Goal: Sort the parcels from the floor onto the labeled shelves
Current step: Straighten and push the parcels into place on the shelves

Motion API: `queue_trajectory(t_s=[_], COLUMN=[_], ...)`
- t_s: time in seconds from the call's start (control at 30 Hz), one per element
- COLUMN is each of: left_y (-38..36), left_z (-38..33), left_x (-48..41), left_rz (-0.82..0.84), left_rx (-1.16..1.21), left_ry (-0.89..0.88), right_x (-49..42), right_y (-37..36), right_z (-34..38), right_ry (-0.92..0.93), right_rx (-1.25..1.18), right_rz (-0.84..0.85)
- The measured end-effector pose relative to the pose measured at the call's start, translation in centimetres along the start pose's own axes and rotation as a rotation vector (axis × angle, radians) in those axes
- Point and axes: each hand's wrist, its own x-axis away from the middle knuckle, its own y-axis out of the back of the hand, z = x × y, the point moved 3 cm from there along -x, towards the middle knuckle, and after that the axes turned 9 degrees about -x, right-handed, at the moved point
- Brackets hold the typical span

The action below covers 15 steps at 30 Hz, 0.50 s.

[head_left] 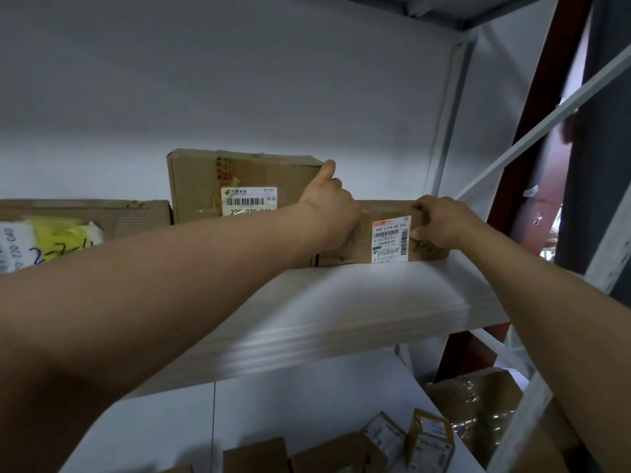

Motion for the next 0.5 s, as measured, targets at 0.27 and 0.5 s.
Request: queue_trajectory(t_s=[0.27, 0.5], left_y=[1.0, -0.4], left_z=[0.2, 2.7], left_x=[3.7, 14.8], left_rz=[-0.209, -0.367], left_rx=[0.076, 0.168], left_ry=[0.015, 0.015], right_x=[3.0, 11.2], right_y=[0.1, 1.8], right_z=[2.4, 11.7], right_ry=[0.017, 0.163], right_rx=[0.052, -0.016], right_rz=[-0.069, -0.008])
